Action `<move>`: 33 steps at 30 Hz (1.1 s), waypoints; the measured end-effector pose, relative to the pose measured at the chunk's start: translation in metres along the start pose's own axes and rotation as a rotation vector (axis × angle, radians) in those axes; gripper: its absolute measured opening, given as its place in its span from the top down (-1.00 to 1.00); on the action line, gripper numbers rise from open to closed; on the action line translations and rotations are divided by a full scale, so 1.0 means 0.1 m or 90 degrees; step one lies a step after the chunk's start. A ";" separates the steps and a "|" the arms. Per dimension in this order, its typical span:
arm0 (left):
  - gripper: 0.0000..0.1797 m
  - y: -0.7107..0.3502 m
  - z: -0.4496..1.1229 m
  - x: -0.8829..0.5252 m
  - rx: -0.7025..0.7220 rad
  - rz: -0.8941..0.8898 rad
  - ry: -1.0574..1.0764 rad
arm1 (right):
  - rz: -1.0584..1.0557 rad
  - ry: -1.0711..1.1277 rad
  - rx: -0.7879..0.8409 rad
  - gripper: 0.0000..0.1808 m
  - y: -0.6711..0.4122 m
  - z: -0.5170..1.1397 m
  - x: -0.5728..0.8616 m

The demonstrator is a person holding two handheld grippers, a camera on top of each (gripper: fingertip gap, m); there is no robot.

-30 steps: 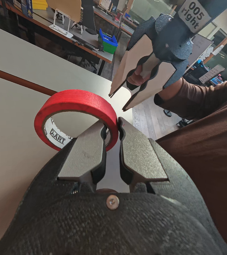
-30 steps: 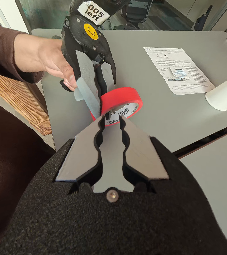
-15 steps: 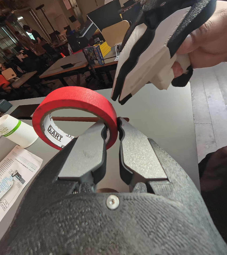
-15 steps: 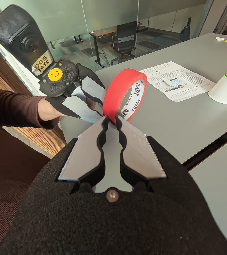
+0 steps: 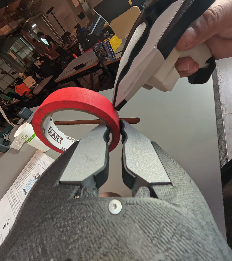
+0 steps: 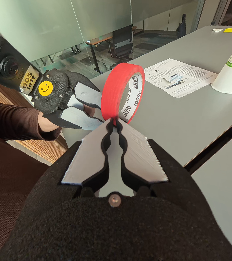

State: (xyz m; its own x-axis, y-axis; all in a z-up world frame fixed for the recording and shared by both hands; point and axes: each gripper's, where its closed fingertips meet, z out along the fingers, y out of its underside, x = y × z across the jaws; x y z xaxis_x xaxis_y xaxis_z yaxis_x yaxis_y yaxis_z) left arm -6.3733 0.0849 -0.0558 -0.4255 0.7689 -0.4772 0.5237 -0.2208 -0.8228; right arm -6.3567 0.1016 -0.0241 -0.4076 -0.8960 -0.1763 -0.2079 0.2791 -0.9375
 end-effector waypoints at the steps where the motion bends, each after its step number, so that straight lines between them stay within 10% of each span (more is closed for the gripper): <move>1: 0.89 0.01 0.00 0.00 -0.004 0.004 -0.003 | 0.003 0.002 0.000 0.99 0.01 0.00 0.01; 33: 0.90 0.18 0.05 0.02 -0.066 0.029 -0.040 | 0.119 0.007 0.028 1.00 0.15 0.03 0.11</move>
State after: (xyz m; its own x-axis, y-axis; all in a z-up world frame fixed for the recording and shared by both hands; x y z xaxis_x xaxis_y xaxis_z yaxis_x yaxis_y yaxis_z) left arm -6.3685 0.0794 -0.0727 -0.4427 0.7197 -0.5348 0.6164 -0.1889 -0.7645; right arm -6.3614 0.0946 -0.0410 -0.4452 -0.8260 -0.3456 -0.0885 0.4246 -0.9010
